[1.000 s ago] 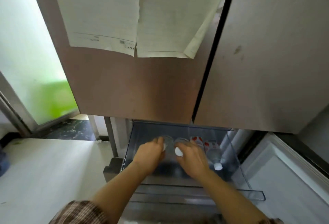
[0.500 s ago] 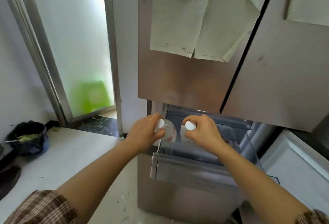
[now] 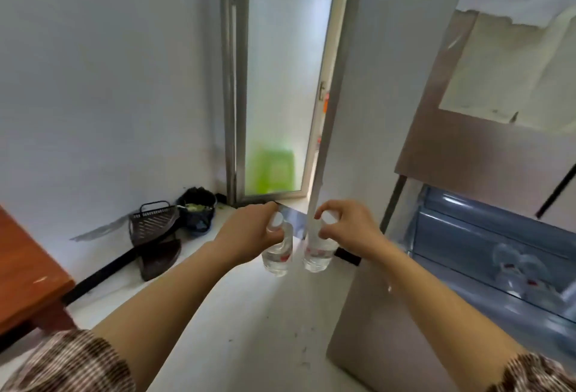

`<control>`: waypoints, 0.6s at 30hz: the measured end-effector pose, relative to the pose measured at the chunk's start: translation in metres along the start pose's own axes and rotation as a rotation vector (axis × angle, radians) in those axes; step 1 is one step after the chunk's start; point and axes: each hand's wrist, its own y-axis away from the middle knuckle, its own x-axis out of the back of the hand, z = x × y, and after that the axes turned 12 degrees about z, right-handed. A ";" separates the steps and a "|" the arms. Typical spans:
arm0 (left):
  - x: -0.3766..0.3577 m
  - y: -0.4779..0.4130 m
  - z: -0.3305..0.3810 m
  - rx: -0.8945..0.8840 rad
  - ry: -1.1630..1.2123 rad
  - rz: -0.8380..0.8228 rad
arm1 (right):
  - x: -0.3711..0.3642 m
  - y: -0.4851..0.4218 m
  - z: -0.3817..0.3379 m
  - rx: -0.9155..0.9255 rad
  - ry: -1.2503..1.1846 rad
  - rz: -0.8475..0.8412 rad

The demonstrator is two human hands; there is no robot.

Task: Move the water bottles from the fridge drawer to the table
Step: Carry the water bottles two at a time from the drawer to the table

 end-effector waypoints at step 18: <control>0.211 0.169 -0.286 0.591 -0.408 0.067 | -0.310 -0.003 -0.287 0.478 -0.142 -0.574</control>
